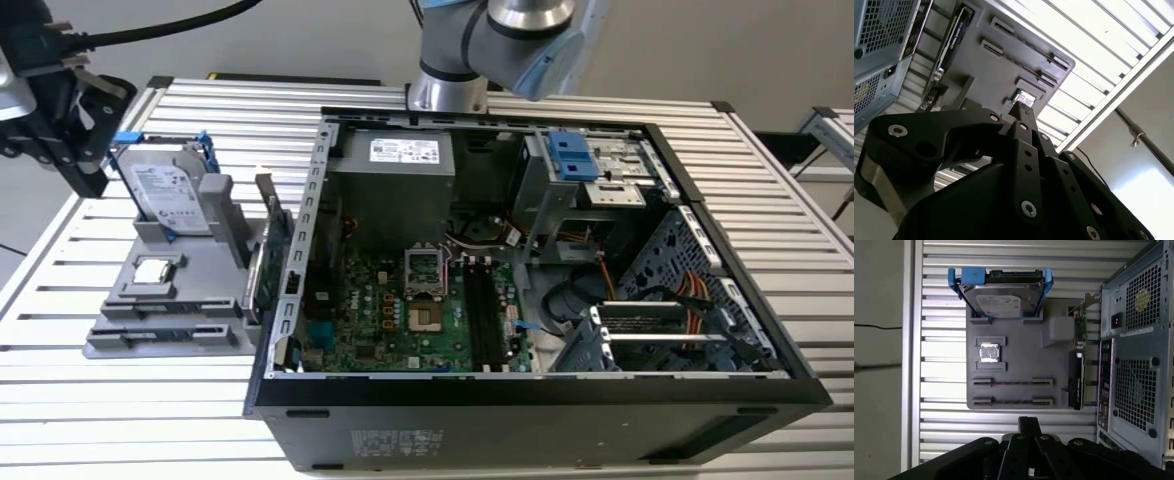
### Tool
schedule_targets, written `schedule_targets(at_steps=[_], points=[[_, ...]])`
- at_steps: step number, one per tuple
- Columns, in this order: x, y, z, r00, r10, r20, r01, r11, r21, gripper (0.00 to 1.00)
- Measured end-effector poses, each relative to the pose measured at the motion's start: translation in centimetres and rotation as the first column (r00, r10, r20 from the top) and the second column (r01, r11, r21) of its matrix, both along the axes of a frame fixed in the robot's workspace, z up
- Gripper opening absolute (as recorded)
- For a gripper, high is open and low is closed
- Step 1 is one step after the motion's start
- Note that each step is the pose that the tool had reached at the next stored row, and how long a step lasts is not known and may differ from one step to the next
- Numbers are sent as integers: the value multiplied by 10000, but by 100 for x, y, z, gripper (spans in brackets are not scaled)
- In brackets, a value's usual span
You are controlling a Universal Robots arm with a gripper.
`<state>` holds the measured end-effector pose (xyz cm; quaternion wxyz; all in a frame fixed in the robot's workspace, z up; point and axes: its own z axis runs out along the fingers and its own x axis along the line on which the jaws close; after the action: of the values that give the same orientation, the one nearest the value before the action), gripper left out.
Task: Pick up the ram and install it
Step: 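Reach for the ram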
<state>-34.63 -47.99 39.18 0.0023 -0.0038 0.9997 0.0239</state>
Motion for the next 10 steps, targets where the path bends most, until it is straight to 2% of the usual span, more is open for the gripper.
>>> schedule_targets(at_steps=[4, 10], points=[[-16, -31, 0, 10000, 0, 0, 0, 10000, 0, 0], [-22, -39, -1, 10000, -1, 1, 1, 10000, 1, 0]])
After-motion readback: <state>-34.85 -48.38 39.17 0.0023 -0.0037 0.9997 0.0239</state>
